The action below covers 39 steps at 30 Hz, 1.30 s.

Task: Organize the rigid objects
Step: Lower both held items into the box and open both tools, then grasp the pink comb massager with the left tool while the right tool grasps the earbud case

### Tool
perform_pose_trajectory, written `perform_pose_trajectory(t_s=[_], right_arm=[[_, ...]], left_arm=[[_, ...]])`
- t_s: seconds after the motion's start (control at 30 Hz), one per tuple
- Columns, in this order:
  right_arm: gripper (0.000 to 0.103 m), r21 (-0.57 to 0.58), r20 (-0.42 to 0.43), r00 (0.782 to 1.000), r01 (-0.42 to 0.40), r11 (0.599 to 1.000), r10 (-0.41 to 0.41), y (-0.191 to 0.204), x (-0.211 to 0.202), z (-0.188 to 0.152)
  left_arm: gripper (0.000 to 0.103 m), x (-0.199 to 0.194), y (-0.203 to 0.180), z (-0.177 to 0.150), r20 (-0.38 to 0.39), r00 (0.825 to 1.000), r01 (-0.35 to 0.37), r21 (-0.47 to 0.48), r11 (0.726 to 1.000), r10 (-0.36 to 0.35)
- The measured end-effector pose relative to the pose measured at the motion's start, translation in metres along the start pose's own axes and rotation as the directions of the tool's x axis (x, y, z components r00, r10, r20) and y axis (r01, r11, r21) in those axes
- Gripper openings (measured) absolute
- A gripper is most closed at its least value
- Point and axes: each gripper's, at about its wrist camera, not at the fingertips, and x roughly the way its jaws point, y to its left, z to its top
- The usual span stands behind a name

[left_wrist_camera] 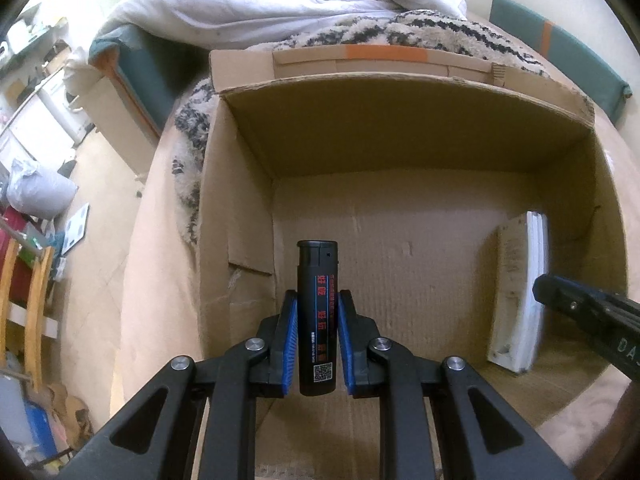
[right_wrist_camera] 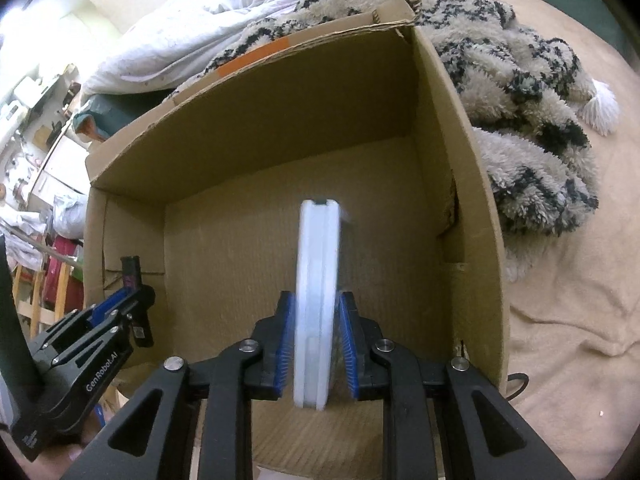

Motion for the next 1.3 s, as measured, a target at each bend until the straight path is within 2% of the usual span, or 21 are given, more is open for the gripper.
perform_pose_trajectory(t_s=[0.07, 0.13, 0.17, 0.2, 0.23, 0.3, 0.33, 0.5, 0.67, 0.8, 1.13, 1.3], right_arm=[[0.026, -0.001, 0.01, 1.0, -0.004, 1.0, 0.004, 0.001, -0.003, 0.0], [0.035, 0.003, 0.023, 1.0, -0.018, 1.0, 0.018, 0.002, -0.007, 0.0], [0.046, 0.005, 0.03, 0.999, -0.035, 0.999, 0.035, 0.002, -0.009, 0.001], [0.056, 0.005, 0.035, 0.997, -0.064, 0.998, 0.064, 0.003, -0.011, 0.001], [0.06, 0.002, 0.035, 0.996, -0.081, 0.997, 0.081, 0.004, -0.013, 0.001], [0.079, -0.018, 0.041, 0.993, -0.108, 0.994, 0.108, 0.011, -0.016, 0.001], [0.081, -0.029, 0.051, 0.992, -0.114, 0.993, 0.116, 0.013, -0.019, 0.001], [0.084, -0.045, 0.086, 0.986, -0.14, 0.989, 0.143, 0.019, -0.031, 0.0], [0.084, -0.058, 0.143, 0.978, -0.144, 0.988, 0.151, 0.018, -0.048, -0.002], [0.084, -0.061, 0.17, 0.973, -0.149, 0.987, 0.158, 0.017, -0.061, -0.004], [0.084, -0.028, 0.158, 0.963, -0.219, 0.975, 0.221, 0.009, -0.083, -0.022], [0.084, -0.011, 0.116, 0.966, -0.231, 0.973, 0.23, 0.006, -0.086, -0.038]], left_arm=[[0.018, 0.0, 0.002, -0.001, -0.016, 0.999, 0.031, -0.019, 0.999, -0.031], [0.024, -0.002, 0.004, -0.001, -0.02, 0.999, 0.033, -0.026, 0.999, -0.034], [0.026, -0.003, 0.004, -0.002, -0.017, 0.999, 0.03, -0.026, 0.999, -0.031], [0.032, -0.006, 0.004, -0.002, -0.01, 1.0, 0.026, -0.028, 0.999, -0.026], [0.043, -0.009, 0.004, -0.002, -0.001, 1.0, 0.022, -0.03, 0.999, -0.022], [0.054, -0.015, 0.003, -0.001, 0.021, 0.999, 0.047, -0.029, 0.998, -0.046], [0.059, -0.018, 0.002, -0.001, 0.032, 0.998, 0.054, -0.024, 0.998, -0.053], [0.065, -0.035, -0.001, 0.001, 0.08, 0.996, 0.033, -0.013, 0.999, -0.032], [0.065, -0.046, 0.005, 0.003, 0.079, 0.997, 0.019, -0.028, 0.999, -0.016], [0.065, -0.055, 0.008, 0.002, 0.076, 0.997, -0.032, -0.045, 0.998, 0.035], [0.065, -0.082, 0.025, -0.024, 0.046, 0.998, -0.043, -0.102, 0.994, 0.048], [0.065, -0.082, 0.038, -0.047, 0.017, 0.999, -0.034, -0.155, 0.987, 0.038]])
